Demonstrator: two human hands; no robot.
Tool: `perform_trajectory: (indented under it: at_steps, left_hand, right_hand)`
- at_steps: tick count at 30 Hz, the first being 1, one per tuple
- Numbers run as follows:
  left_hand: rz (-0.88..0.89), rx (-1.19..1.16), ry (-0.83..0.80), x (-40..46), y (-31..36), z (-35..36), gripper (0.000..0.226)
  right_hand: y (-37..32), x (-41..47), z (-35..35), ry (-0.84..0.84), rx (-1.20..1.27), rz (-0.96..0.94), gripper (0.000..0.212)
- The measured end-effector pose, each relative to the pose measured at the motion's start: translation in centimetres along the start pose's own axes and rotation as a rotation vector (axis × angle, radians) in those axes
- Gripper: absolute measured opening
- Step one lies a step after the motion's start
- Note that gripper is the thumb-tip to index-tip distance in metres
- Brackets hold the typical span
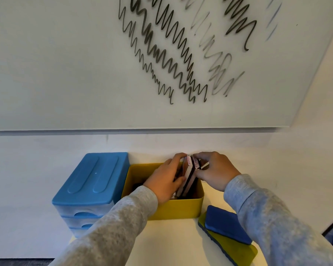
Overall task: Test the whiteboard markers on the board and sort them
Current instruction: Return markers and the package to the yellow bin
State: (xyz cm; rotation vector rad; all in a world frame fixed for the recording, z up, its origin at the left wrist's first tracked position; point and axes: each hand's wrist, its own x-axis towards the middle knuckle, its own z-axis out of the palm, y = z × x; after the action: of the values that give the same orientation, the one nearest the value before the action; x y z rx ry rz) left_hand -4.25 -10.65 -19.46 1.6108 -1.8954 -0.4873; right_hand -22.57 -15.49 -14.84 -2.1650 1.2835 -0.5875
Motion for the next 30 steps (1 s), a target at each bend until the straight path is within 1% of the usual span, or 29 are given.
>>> perform_trajectory:
  at_steps: [2, 6, 9, 14, 16, 18, 19, 23, 30]
  left_hand:
    - [-0.003, 0.005, -0.005, 0.1, 0.0, 0.0, 0.070]
    - [-0.006, 0.008, -0.012, 0.1, -0.1, -0.1, 0.073]
    - [-0.014, -0.009, -0.015, 0.0, -0.1, -0.1, 0.074]
    - [-0.010, -0.022, -0.007, 0.0, 0.1, -0.1, 0.071]
    - [-0.006, -0.023, -0.002, -0.1, 0.1, -0.1, 0.070]
    - [-0.001, -0.016, -0.001, -0.1, 0.1, -0.1, 0.071]
    - [-0.001, -0.013, 0.000, -0.1, 0.1, -0.1, 0.071]
    - [-0.003, -0.007, -0.009, 0.1, 0.0, -0.1, 0.074]
    - [-0.012, -0.001, -0.007, 0.3, -0.2, -0.1, 0.076]
  right_hand:
    - [0.2, 0.0, -0.2, -0.001, -0.022, -0.015, 0.055]
    - [0.3, 0.2, -0.2, -0.019, -0.105, -0.065, 0.052]
    - [0.1, 0.5, -0.4, -0.038, -0.211, -0.117, 0.049]
    - [-0.3, 1.0, -0.4, -0.020, -0.370, -0.157, 0.046]
    - [-0.3, 0.8, -0.2, -0.006, -0.360, -0.160, 0.052]
    - [-0.2, 0.4, 0.0, 0.028, -0.280, -0.161, 0.059]
    - [-0.1, 0.2, 0.2, 0.048, -0.255, -0.170, 0.058]
    - [0.3, 0.1, 0.9, 0.104, -0.272, -0.207, 0.041]
    - [0.1, 0.3, 1.2, 0.119, -0.300, -0.213, 0.036]
